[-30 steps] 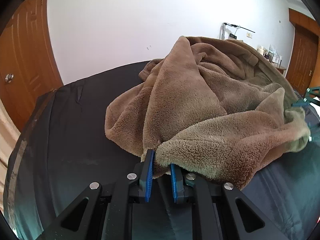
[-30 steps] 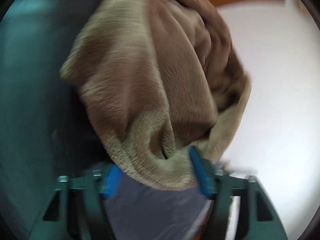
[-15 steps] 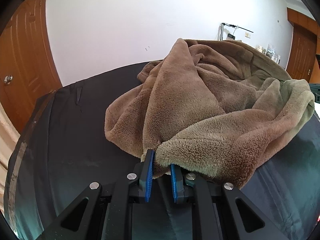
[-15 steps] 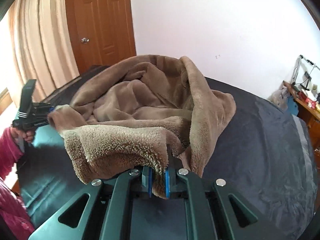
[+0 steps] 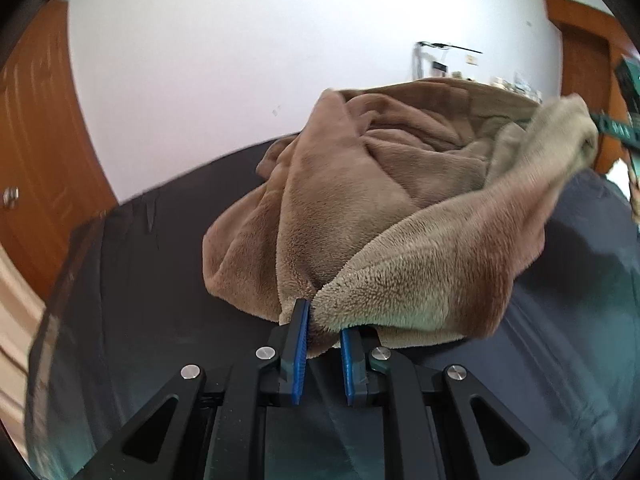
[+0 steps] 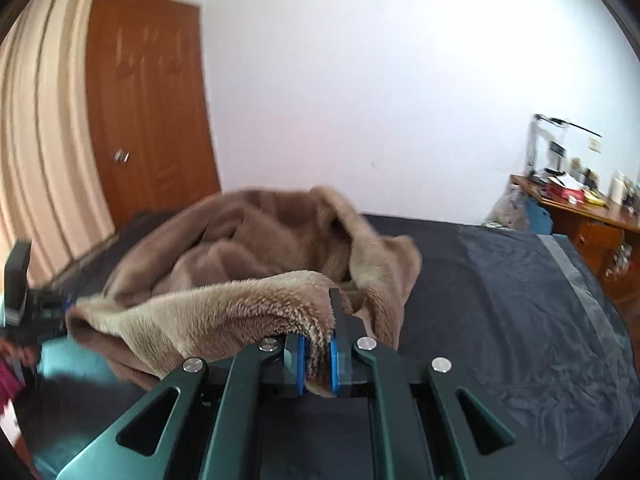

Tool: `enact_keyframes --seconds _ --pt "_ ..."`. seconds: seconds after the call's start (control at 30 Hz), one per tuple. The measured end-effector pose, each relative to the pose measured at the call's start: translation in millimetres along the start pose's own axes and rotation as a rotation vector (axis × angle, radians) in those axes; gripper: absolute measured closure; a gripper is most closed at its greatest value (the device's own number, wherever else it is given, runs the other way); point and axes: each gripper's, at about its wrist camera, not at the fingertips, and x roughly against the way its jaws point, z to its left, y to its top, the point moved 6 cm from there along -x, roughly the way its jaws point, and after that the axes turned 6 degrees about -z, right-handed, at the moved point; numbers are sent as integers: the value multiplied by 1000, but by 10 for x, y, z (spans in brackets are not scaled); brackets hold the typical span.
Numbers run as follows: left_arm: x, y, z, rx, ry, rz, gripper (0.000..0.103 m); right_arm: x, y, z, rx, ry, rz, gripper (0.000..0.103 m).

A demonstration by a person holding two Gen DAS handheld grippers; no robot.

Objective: Fold clothes
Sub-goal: 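Lift both gripped fleece edges up off the bed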

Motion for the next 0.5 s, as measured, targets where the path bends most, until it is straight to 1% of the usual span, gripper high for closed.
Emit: enact_keyframes --seconds 0.1,0.27,0.37,0.43,0.5 --pt "38 -13 -119 -86 5 -26 87 45 52 -32 -9 -17 -10 93" --pt "55 -20 -241 -160 -31 -32 87 144 32 -124 -50 -55 -28 93" --pt "52 21 -322 -232 -31 -42 87 201 -7 -204 -68 -68 -24 93" --pt "16 48 -372 -283 -25 -36 87 216 -27 -231 -76 -73 -23 93" --pt "-100 58 -405 -333 -17 -18 87 222 -34 -235 -77 -77 -28 93"
